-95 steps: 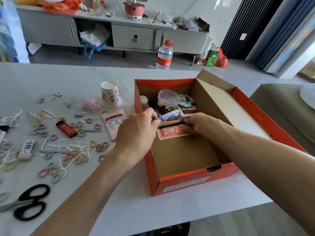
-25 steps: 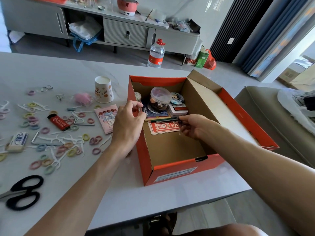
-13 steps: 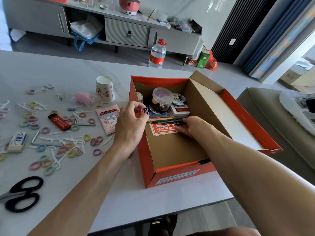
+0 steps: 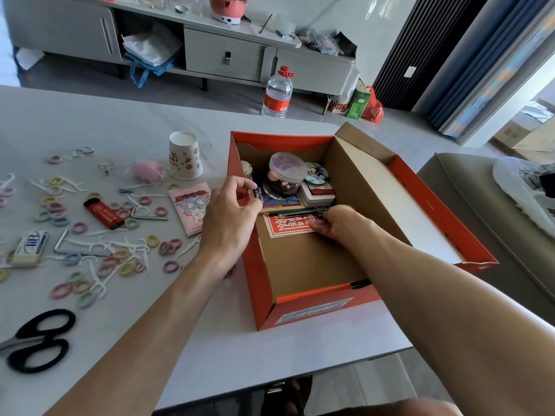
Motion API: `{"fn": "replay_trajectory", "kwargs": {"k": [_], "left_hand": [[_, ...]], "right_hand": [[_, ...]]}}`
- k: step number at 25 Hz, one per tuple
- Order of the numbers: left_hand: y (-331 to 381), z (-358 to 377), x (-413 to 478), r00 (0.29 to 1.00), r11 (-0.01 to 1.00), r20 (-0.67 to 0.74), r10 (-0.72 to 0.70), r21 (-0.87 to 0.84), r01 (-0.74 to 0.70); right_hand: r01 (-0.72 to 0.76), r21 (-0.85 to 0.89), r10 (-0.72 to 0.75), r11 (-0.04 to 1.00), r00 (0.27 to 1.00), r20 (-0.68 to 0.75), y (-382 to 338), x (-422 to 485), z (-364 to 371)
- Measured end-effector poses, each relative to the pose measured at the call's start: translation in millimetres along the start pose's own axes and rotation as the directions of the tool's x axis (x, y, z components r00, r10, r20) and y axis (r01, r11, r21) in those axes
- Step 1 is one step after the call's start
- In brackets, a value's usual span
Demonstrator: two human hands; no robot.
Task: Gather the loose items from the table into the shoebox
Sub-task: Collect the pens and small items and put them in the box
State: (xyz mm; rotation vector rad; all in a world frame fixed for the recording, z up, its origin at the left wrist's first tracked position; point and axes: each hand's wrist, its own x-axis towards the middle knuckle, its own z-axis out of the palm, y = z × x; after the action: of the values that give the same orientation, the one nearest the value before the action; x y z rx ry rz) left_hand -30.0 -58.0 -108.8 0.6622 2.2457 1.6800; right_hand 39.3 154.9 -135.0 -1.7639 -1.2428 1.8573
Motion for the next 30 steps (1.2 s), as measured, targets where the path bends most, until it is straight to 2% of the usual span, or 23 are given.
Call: {"fn": "replay_trajectory", "kwargs": {"k": [3,8,11,14,16,18,20,23,24,27,30], "left_hand": [[-1,0,1,1.000,1.000,0.011,0.001,-0.002,-0.001],[-3,-10,5,0.997,0.990,0.078,-0.010,-0.137,0.021],[-2,-26,0,0.990,0.983,0.143,-0.009,-0.179,0.035],[-4,-55,-14,0.986,0.986,0.164,0.001,-0.162,0.026],[-12,-85,-28,0.986,0.990,0.161,-0.038,-0.126,0.059],[-26,-128,-45,0.985,0.989,0.126,-0.117,-0.072,0.127],[-43,-180,-60,0.984,0.985,0.049,-0.173,0.017,0.173],[-70,-251,-75,0.967,0.945,-0.136,-0.214,0.222,0.240],[-79,-266,-78,0.956,0.925,-0.191,-0.223,0.267,0.269],[-109,-308,-81,0.914,0.845,-0.326,-0.240,0.394,0.362],[-134,-337,-72,0.884,0.798,-0.425,-0.193,0.456,0.394]], "right_hand": [[-0.092,-0.075,0.091,0.993,0.996,-0.007,-1,2,0],[-0.002,-0.117,0.005,0.993,1.000,0.023,-1,-37,5],[0.175,-0.133,-0.164,0.976,0.983,0.087,-4,-83,10],[0.400,-0.118,-0.353,0.909,0.889,0.290,4,-142,11],[0.577,-0.166,-0.461,0.800,0.768,0.445,17,-179,18],[0.687,-0.199,-0.483,0.699,0.658,0.577,37,-209,37],[0.738,-0.234,-0.430,0.633,0.586,0.687,62,-229,64],[0.800,-0.330,-0.336,0.501,0.531,0.778,103,-237,115],[0.828,-0.373,-0.330,0.419,0.521,0.787,112,-232,130],[0.872,-0.482,-0.372,0.087,0.477,0.796,125,-212,181],[0.876,-0.460,-0.451,-0.146,0.355,0.819,119,-194,226]]}}
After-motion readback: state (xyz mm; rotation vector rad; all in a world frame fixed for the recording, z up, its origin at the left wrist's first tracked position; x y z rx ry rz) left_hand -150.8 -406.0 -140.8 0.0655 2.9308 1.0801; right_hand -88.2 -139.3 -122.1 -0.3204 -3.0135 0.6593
